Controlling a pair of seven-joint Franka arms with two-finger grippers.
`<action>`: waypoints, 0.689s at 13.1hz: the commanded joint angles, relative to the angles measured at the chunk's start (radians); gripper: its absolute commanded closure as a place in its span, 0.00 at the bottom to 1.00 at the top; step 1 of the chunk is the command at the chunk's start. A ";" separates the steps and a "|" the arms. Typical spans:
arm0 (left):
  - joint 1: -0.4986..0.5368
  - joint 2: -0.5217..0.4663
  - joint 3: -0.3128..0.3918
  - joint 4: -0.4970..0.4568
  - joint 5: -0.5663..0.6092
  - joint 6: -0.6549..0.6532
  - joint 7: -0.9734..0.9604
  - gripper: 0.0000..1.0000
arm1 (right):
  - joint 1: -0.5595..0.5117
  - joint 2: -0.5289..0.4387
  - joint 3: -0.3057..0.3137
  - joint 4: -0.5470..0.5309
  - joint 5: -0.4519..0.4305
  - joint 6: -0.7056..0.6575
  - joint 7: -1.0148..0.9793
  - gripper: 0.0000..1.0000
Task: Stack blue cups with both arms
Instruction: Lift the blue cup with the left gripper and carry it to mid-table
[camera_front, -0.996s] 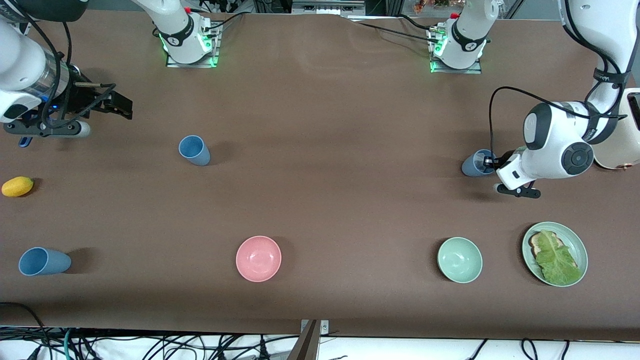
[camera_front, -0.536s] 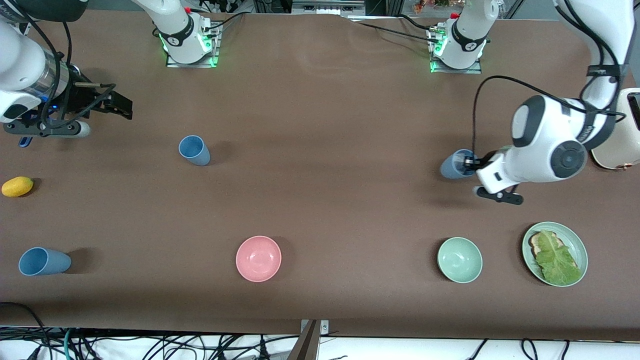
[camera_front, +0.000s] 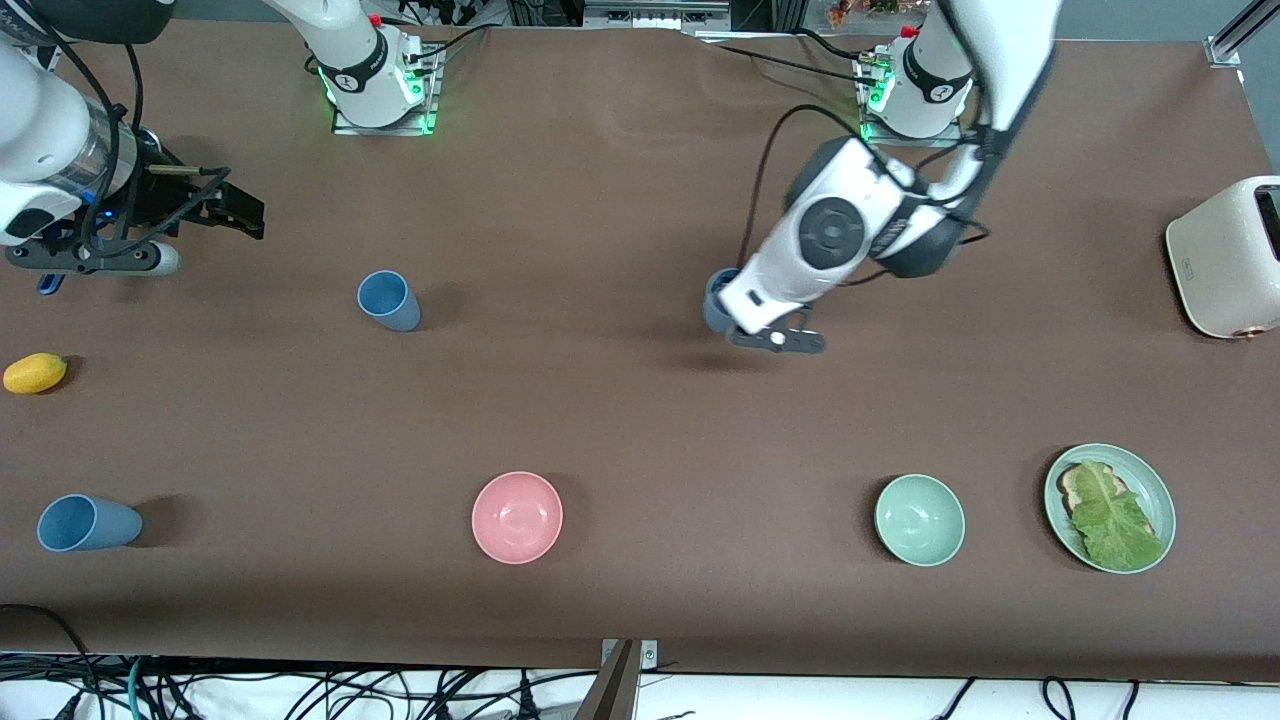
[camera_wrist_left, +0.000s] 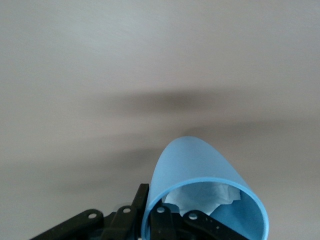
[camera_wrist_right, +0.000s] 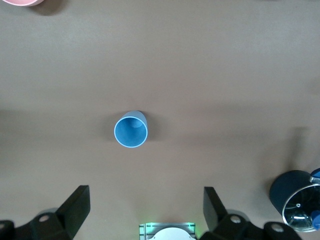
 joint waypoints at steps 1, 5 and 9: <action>-0.044 0.105 0.016 0.090 -0.006 0.026 -0.061 1.00 | -0.003 0.011 0.001 0.027 0.013 -0.013 0.008 0.00; -0.095 0.156 0.044 0.095 0.018 0.043 -0.095 1.00 | -0.003 0.011 0.001 0.027 0.013 -0.013 0.008 0.00; -0.087 0.147 0.042 0.097 0.011 0.040 -0.101 0.00 | -0.003 0.011 0.001 0.027 0.013 -0.013 0.008 0.00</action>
